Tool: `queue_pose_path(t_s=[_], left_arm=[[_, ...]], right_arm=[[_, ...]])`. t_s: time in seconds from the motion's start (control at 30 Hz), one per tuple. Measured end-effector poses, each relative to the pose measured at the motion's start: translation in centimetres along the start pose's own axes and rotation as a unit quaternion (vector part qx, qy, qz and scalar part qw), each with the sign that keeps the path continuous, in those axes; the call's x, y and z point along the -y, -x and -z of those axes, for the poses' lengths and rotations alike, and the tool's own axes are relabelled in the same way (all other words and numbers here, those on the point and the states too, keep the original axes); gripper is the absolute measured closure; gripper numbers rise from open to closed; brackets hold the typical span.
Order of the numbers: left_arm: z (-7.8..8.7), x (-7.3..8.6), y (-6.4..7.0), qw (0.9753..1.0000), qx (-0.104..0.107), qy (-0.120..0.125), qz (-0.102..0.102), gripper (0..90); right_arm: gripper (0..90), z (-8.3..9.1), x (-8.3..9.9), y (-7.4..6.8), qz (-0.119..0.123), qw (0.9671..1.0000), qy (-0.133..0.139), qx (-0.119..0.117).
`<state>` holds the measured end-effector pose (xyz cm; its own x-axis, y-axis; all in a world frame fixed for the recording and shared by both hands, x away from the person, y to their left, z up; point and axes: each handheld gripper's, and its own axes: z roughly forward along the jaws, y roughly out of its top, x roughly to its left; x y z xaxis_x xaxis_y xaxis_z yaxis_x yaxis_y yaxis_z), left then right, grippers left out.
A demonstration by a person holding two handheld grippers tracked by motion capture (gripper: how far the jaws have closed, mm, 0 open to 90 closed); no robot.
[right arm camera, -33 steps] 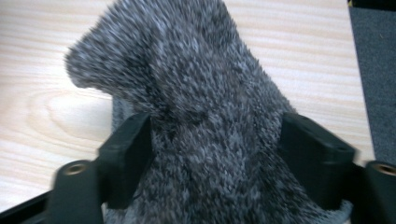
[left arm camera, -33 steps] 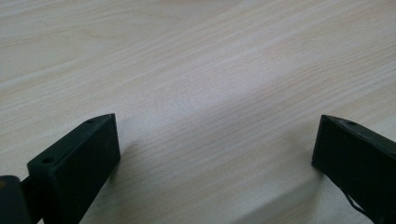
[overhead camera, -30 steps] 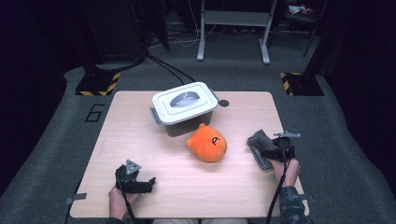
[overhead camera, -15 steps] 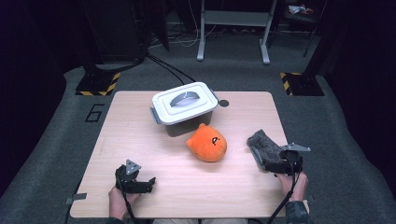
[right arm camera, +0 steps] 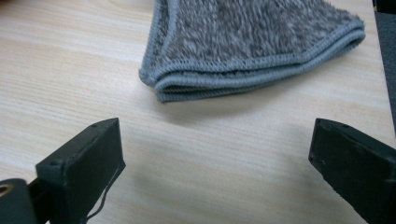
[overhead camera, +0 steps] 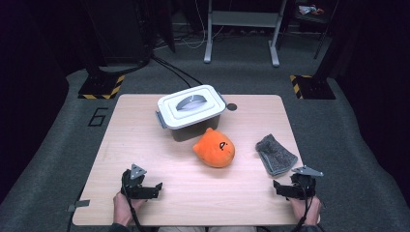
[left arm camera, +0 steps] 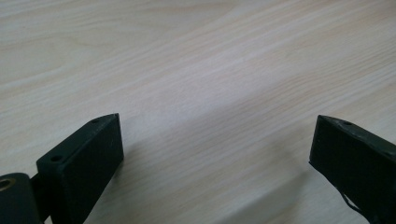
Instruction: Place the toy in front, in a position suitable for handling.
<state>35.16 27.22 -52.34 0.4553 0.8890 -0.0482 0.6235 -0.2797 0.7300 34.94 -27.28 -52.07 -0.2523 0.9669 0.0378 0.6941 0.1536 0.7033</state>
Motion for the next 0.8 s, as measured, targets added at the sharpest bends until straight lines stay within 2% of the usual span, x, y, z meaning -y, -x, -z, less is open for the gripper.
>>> queue_pose_path(t_s=[0.1,0.13,0.17,0.2,0.23,0.27,0.3,0.37,0.47,0.5,0.6,0.63,0.7,0.8], left_arm=[[0.2,-0.9,0.5,0.9999,0.012,0.005,-0.007,2.9],[0.3,-1.9,1.1,0.9996,0.022,0.016,-0.01,2.9],[0.3,-1.9,1.1,0.9996,0.022,0.016,-0.01,2.9],[0.3,-2.9,1.7,0.999,0.033,0.023,-0.019,2.9],[0.3,-2.9,1.7,0.999,0.033,0.023,-0.019,2.9],[0.2,-4.0,2.3,0.9983,0.044,0.028,-0.028,3.0],[0.2,-4.0,2.3,0.9983,0.044,0.028,-0.028,3.0],[-0.1,-5.1,3.0,0.9973,0.051,0.032,-0.042,3.0],[-0.5,-6.9,4.2,0.9952,0.067,0.038,-0.06,3.5],[-0.9,-8.2,4.9,0.9935,0.074,0.045,-0.074,3.6],[-1.8,-10.0,6.1,0.9914,0.089,0.047,-0.083,4.2],[-1.8,-10.0,6.1,0.9914,0.089,0.047,-0.083,4.2],[-2.7,-11.6,7.2,0.9893,0.099,0.046,-0.096,4.5],[-3.4,-12.6,7.9,0.9878,0.108,0.04,-0.105,4.6]], right_arm=[[2.2,-0.1,0.2,-0.1,-0.007,1.0,0.002,0.005],[2.2,-0.2,0.5,0.0,0.0,1.0,0.001,0.006],[2.2,-0.2,0.5,0.0,0.0,1.0,0.001,0.006],[1.9,-0.4,0.6,0.0,0.009,0.9999,0.002,0.012],[1.9,-0.4,0.6,0.0,0.007,0.9999,0.001,0.013],[1.5,-0.5,0.6,0.0,0.011,0.9999,0.004,0.013],[1.5,-0.5,0.6,0.0,0.011,0.9999,0.004,0.013],[1.2,-0.5,0.7,0.1,0.014,0.9998,0.007,0.011],[1.1,-0.5,0.8,0.1,0.015,0.9998,0.011,0.011],[0.8,-0.6,0.8,0.1,0.016,0.9998,0.01,0.01],[0.8,-0.6,0.8,0.1,0.017,0.9998,0.01,0.01],[0.8,-0.6,0.8,0.1,0.017,0.9998,0.01,0.01],[0.9,-0.6,0.8,0.1,0.017,0.9998,0.011,0.009],[0.9,-0.6,0.8,0.1,0.018,0.9997,0.011,0.009]])
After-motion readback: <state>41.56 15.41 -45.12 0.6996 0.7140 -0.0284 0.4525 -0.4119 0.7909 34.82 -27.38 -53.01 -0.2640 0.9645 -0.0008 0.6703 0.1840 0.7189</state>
